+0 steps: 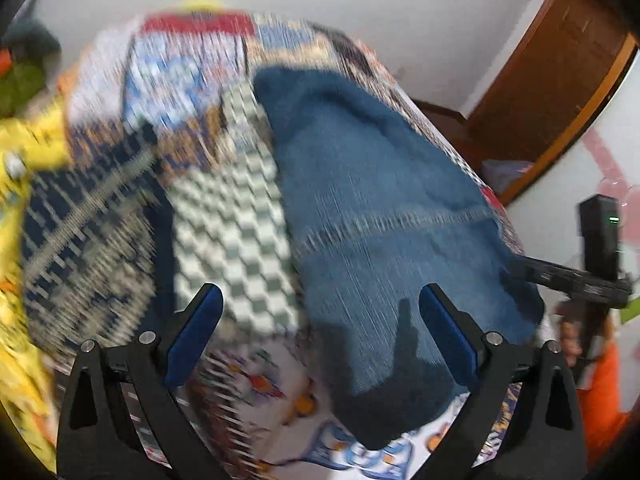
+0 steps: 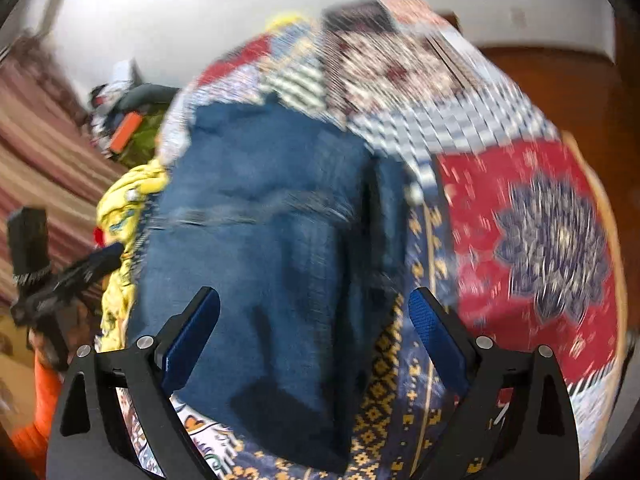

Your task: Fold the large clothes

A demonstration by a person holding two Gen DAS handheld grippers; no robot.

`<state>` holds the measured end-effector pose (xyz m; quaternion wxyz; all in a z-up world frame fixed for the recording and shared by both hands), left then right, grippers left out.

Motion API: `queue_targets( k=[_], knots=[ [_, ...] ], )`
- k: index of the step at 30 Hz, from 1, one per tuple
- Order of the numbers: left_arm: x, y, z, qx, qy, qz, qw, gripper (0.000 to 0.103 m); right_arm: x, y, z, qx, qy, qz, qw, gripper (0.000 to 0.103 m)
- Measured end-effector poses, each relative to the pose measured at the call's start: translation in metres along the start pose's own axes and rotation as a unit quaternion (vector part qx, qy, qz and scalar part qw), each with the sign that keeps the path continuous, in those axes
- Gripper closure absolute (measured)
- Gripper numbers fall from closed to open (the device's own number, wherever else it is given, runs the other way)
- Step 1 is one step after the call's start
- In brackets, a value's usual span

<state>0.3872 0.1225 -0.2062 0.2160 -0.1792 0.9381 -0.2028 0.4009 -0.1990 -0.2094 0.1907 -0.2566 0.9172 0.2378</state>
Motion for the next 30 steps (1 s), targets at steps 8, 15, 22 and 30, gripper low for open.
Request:
queue_targets(
  k=[8, 15, 22, 30],
  knots=[
    [-0.006, 0.007, 0.048, 0.069, 0.084, -0.072, 0.9915, 0.004, -0.001, -0.034, 0.038, -0.069, 0.028, 0.055, 0.996, 0.009],
    [-0.02, -0.012, 0.077, 0.079, 0.104, -0.065, 0.9894, 0.004, -0.019, -0.031, 0.054, -0.114, 0.028, 0.046, 0.992, 0.006],
    [-0.019, -0.016, 0.093, 0.108, 0.128, -0.098, 0.9809, 0.012, -0.026, -0.025, 0.059, -0.114, 0.055, 0.042, 0.991, 0.009],
    [-0.014, -0.029, 0.06, 0.106, 0.11, -0.063, 0.9863, 0.037, -0.03, -0.005, 0.04, -0.1, 0.059, 0.04, 0.993, 0.06]
  ],
)
Point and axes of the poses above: each gripper's, at about its wrist camera, not at the fingertips, and z roughly the way its jaws point, y to its left, x to its underside, the point moved 2 cm from there along z, roughly the way its jaws point, and after that the axes turned 15 degrees about -z, right-handed, at the moved point
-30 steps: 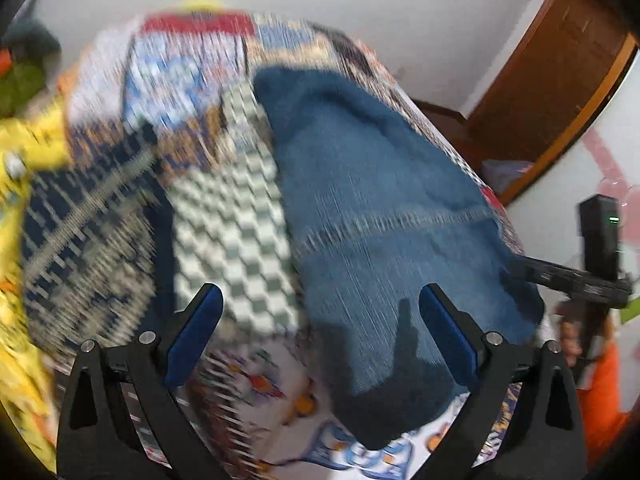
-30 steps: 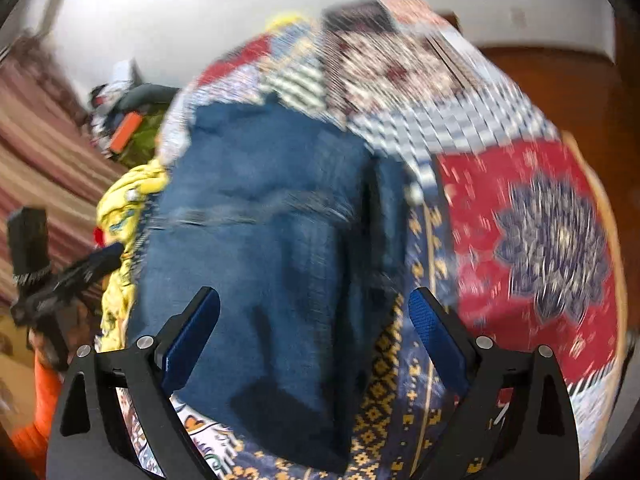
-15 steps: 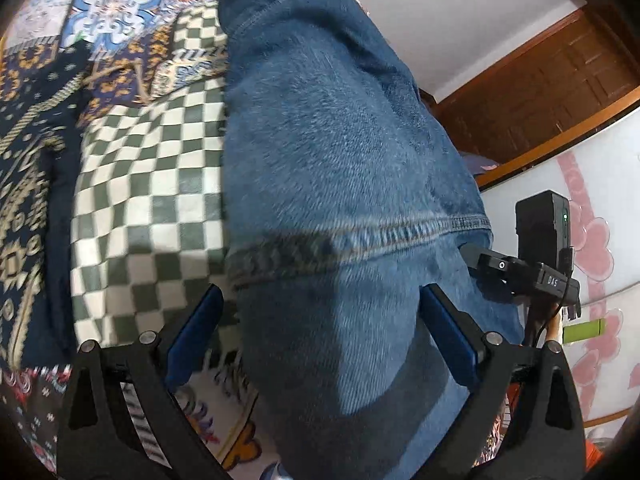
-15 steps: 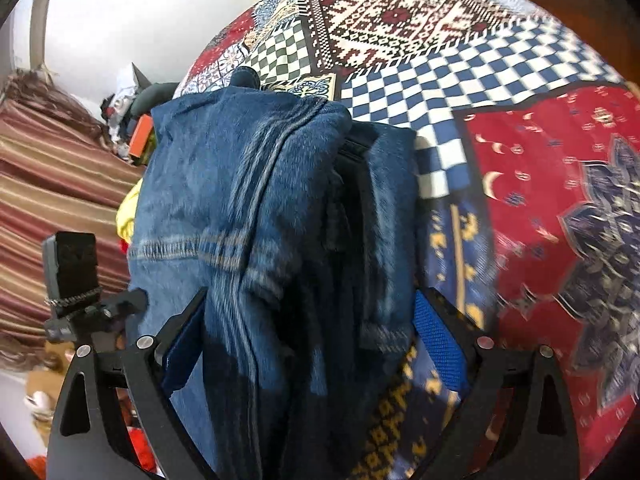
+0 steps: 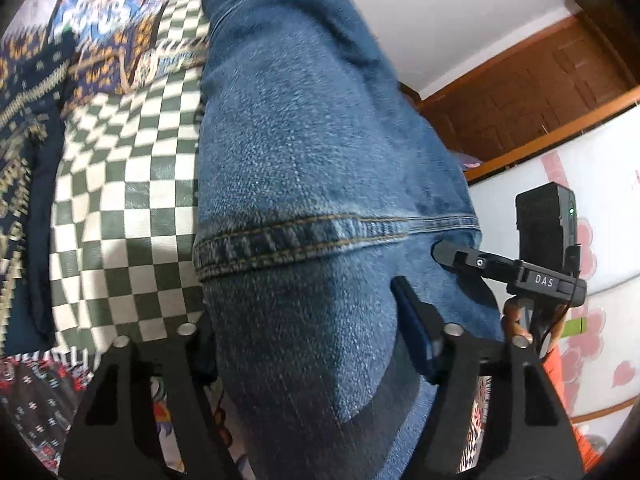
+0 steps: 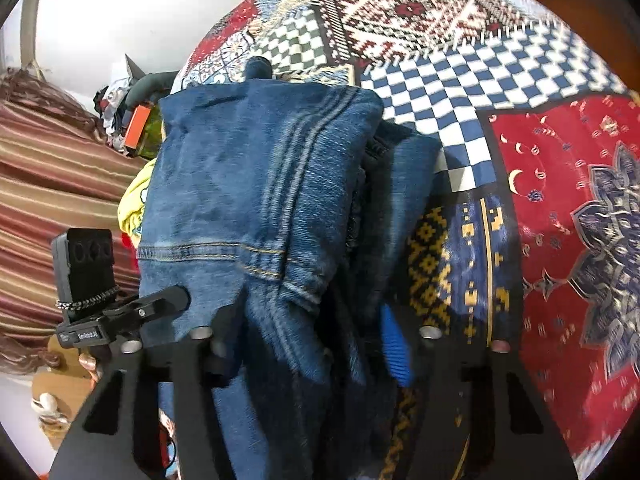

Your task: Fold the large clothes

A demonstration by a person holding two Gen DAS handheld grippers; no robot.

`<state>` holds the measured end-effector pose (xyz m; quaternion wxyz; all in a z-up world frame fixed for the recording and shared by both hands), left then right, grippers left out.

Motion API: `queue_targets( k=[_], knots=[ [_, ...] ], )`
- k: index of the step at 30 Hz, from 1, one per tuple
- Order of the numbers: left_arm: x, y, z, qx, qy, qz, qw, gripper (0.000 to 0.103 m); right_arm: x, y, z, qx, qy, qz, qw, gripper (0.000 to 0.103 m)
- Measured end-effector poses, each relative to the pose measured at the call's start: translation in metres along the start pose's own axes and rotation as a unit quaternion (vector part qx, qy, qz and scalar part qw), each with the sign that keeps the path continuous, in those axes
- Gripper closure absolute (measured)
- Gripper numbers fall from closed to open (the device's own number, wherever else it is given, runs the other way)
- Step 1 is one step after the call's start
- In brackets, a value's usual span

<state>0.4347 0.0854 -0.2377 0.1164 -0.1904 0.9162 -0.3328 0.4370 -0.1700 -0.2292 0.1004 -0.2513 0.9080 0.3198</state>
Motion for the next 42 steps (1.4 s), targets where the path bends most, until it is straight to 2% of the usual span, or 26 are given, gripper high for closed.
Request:
queue_targets(
  k=[2, 7, 12, 19, 22, 26, 29, 32, 35, 38, 40, 42],
  knots=[
    [0.008, -0.007, -0.015, -0.004, -0.01, 0.012, 0.9999, 0.039, -0.003, 0.014, -0.009, 0.006, -0.007, -0.013, 1.0, 0.072],
    [0.018, -0.015, -0.06, -0.002, -0.045, 0.032, 0.9985, 0.044, -0.008, 0.058, -0.015, 0.032, -0.006, -0.05, 0.998, 0.075],
    [0.02, -0.014, -0.122, 0.005, -0.089, 0.044, 0.9951, 0.044, -0.018, 0.103, -0.02, 0.025, -0.029, -0.076, 0.996, 0.076],
    [0.003, 0.018, -0.198, 0.009, -0.143, 0.044, 0.9887, 0.044, -0.051, 0.168, -0.009, 0.008, -0.059, -0.119, 0.991, 0.076],
    [-0.011, 0.037, -0.224, -0.001, -0.165, 0.049, 0.9851, 0.044, -0.072, 0.193, 0.009, -0.001, -0.064, -0.133, 0.989, 0.076],
    [-0.031, 0.073, -0.248, -0.006, -0.187, 0.028, 0.9819, 0.044, -0.097, 0.218, 0.04, -0.008, -0.065, -0.157, 0.985, 0.076],
    [-0.044, 0.103, -0.253, -0.016, -0.2, 0.015, 0.9795, 0.044, -0.111, 0.23, 0.071, -0.012, -0.062, -0.168, 0.984, 0.076],
    [-0.061, 0.14, -0.243, -0.023, -0.196, -0.011, 0.9803, 0.044, -0.121, 0.234, 0.109, -0.01, -0.05, -0.171, 0.984, 0.076],
    [-0.081, 0.183, -0.215, -0.033, -0.177, -0.045, 0.9825, 0.044, -0.127, 0.225, 0.152, -0.002, -0.026, -0.165, 0.986, 0.077],
    [-0.094, 0.228, -0.173, -0.05, -0.14, -0.088, 0.9849, 0.044, -0.123, 0.205, 0.197, 0.013, 0.012, -0.143, 0.99, 0.077],
    [-0.092, 0.251, -0.15, -0.072, -0.119, -0.103, 0.9849, 0.038, -0.116, 0.194, 0.221, 0.034, 0.031, -0.142, 0.989, 0.077],
    [-0.084, 0.256, -0.145, -0.078, -0.125, -0.084, 0.9854, 0.032, -0.111, 0.187, 0.227, 0.039, 0.022, -0.154, 0.987, 0.072]
  ],
)
Point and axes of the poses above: each gripper's, at about its wrist camera, not at the fingertips, and z roughly the way its jaws point, y to its left, x to its underside, the point moved 2 cm from there along z, roughly the way its jaws point, and after that the axes turned 15 degrees about -z, right-handed, at the moved point
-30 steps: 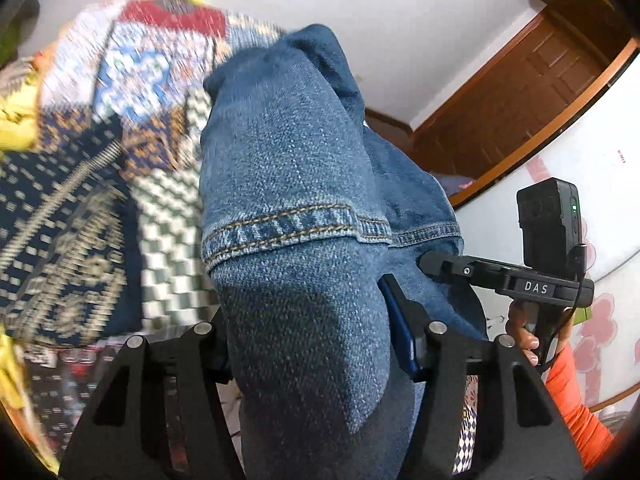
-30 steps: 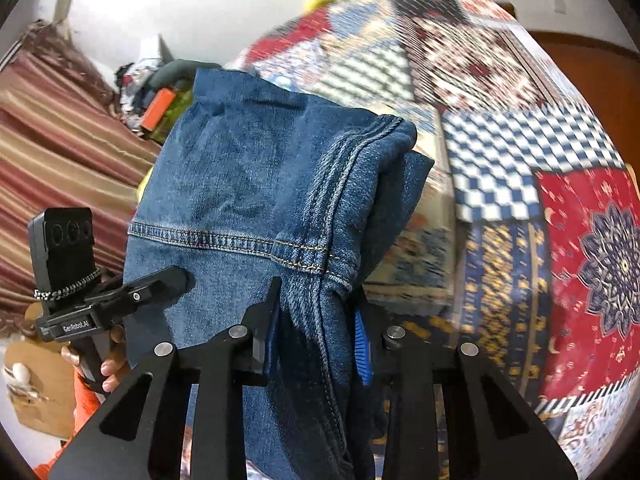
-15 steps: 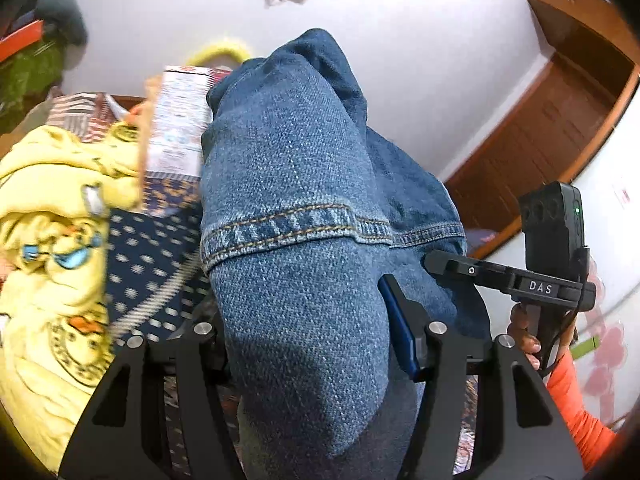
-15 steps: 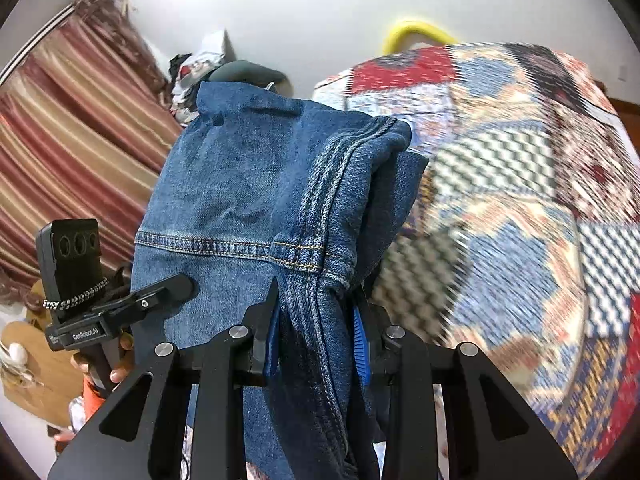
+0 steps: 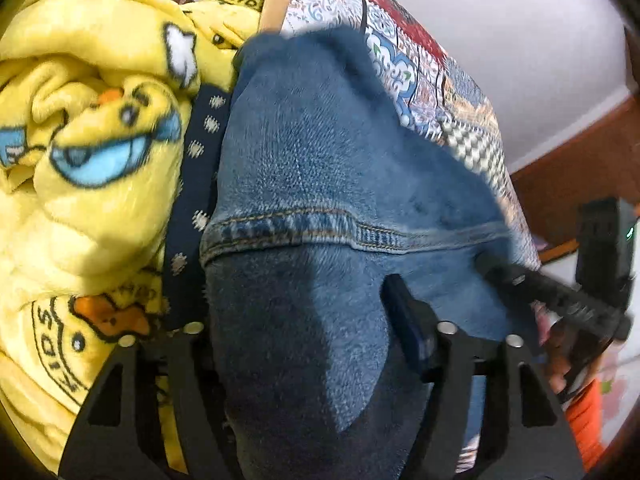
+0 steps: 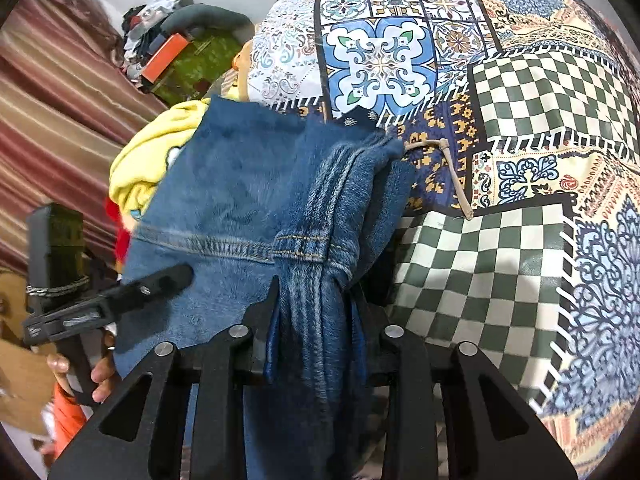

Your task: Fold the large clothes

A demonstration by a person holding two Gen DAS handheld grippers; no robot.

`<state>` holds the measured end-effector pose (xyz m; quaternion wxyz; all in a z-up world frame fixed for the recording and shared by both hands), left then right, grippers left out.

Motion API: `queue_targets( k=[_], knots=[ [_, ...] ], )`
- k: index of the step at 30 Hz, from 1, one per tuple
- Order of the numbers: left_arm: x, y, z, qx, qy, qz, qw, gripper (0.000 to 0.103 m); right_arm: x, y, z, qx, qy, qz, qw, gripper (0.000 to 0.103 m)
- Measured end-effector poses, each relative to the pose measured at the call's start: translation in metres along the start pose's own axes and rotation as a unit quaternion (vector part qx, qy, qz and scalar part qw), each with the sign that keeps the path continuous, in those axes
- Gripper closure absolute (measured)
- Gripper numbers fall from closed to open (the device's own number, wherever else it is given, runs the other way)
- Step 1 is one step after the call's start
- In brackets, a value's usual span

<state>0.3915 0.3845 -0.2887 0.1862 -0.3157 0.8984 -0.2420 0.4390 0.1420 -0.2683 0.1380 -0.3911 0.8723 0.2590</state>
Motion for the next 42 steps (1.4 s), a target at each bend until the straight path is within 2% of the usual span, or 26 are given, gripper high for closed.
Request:
queue_targets(
  k=[2, 4, 6, 8, 10, 12, 16, 19, 22, 26, 31, 34, 39, 42],
  knots=[
    [0.008, -0.003, -0.009, -0.006, -0.008, 0.01, 0.9999, 0.026, 0.006, 0.002, -0.002, 0.007, -0.004, -0.015, 1.0, 0.066],
    [0.017, -0.007, -0.013, -0.033, -0.012, 0.029, 0.999, 0.016, 0.012, 0.01, -0.007, 0.034, -0.004, -0.046, 0.998, 0.061],
    [0.028, -0.011, -0.018, -0.062, -0.028, 0.048, 0.9965, 0.015, 0.016, 0.016, -0.014, 0.063, -0.009, -0.067, 0.996, 0.054],
    [0.039, -0.014, -0.025, -0.074, -0.04, 0.052, 0.9951, 0.015, 0.025, 0.022, -0.02, 0.077, -0.008, -0.071, 0.994, 0.052],
    [0.05, -0.017, -0.031, -0.083, -0.051, 0.048, 0.9941, 0.014, 0.032, 0.028, -0.025, 0.092, -0.01, -0.074, 0.993, 0.046],
    [0.066, -0.016, -0.035, -0.099, -0.055, 0.045, 0.9925, 0.012, 0.044, 0.034, -0.036, 0.11, -0.012, -0.078, 0.991, 0.036],
    [0.089, -0.019, -0.049, -0.122, -0.092, 0.05, 0.987, 0.012, 0.059, 0.039, -0.05, 0.112, -0.008, -0.082, 0.99, 0.034],
    [0.104, -0.021, -0.068, -0.125, -0.095, 0.037, 0.987, 0.013, 0.069, 0.042, -0.069, 0.112, -0.002, -0.067, 0.991, 0.034],
    [0.116, -0.039, -0.091, -0.138, -0.106, 0.069, 0.9823, 0.013, 0.074, 0.053, -0.098, 0.12, -0.02, -0.064, 0.991, 0.034],
    [0.138, -0.078, -0.141, -0.148, -0.169, 0.123, 0.9667, 0.013, 0.073, 0.084, -0.156, 0.138, -0.084, -0.095, 0.982, 0.034],
    [0.164, -0.123, -0.224, -0.098, -0.263, 0.146, 0.9486, 0.013, 0.076, 0.129, -0.231, 0.145, -0.186, -0.123, 0.964, 0.034],
    [0.189, -0.146, -0.274, -0.061, -0.327, 0.158, 0.9299, 0.013, 0.082, 0.156, -0.272, 0.141, -0.247, -0.128, 0.95, 0.034],
    [0.24, -0.175, -0.337, -0.011, -0.418, 0.176, 0.8914, 0.013, 0.103, 0.2, -0.321, 0.137, -0.325, -0.153, 0.923, 0.034],
    [0.267, -0.179, -0.358, 0.015, -0.448, 0.175, 0.8769, 0.013, 0.121, 0.225, -0.344, 0.139, -0.363, -0.17, 0.905, 0.034]
  ],
)
Point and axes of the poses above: each gripper's, at about its wrist camera, not at the fingertips, and z roughly the way its jaws point, y to its left, x to its underside, the point moved 2 cm from there along z, roughly the way its jaws point, and after that the axes turned 15 degrees about -z, right-handed, at the moved point
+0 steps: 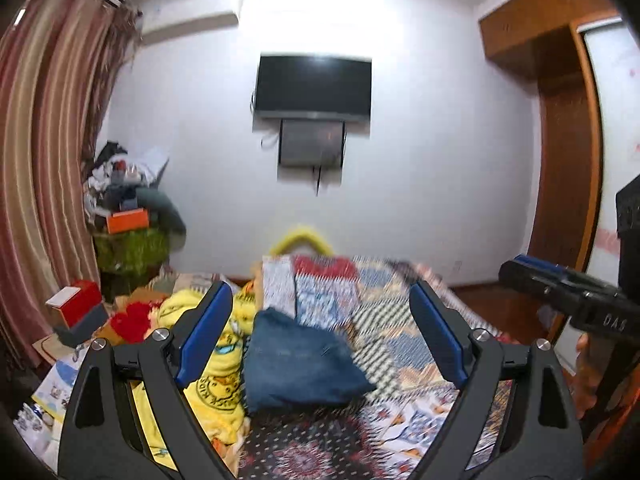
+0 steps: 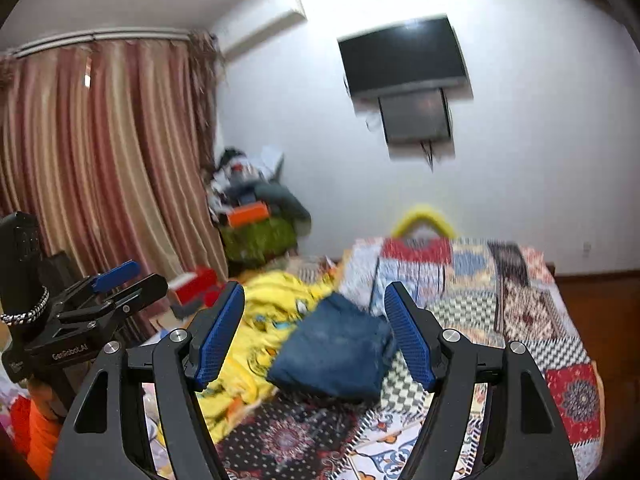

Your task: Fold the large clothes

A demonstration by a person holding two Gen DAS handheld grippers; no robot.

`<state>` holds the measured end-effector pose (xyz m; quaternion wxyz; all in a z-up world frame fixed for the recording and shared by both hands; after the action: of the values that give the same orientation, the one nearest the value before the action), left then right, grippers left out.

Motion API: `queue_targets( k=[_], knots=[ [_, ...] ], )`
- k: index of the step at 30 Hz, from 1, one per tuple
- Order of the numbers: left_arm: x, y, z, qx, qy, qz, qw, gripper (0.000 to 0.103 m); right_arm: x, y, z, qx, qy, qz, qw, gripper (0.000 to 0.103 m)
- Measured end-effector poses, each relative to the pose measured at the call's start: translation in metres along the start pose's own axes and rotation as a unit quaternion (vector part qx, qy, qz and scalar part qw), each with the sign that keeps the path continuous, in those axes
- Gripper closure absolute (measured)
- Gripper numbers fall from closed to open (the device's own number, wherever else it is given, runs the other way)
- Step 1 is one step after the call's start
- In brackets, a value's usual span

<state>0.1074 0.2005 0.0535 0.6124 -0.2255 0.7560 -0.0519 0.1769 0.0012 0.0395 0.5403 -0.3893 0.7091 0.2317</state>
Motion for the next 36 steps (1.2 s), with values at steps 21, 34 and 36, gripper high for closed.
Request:
queue_targets(
  k=[21, 34, 36],
  knots=[
    [0.021, -0.01, -0.046, -0.018, -0.046, -0.011, 0.9987, 0.0, 0.009, 0.022, -0.035, 0.081, -0.041, -0.015, 0.996, 0.0],
    [0.025, -0.009, -0.047, -0.019, -0.046, -0.013, 0.9987, 0.0, 0.014, 0.028, -0.036, 0.091, -0.035, -0.026, 0.995, 0.0],
    [0.025, -0.009, -0.045, -0.02, -0.044, -0.013, 0.9987, 0.0, 0.014, 0.029, -0.035, 0.088, -0.032, -0.026, 0.995, 0.0]
  ],
)
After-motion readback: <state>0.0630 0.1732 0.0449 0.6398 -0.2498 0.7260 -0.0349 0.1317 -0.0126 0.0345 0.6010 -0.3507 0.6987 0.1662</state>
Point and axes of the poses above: each gripper's, at about its wrist camera, not at the fingertips, and z roughly the way its jaws point, y to its left, x to its underside, the point moved 2 cm from there along z, roughly the way its jaws point, and after that the axes turned 15 degrees about -z, right-handed, at the moved point
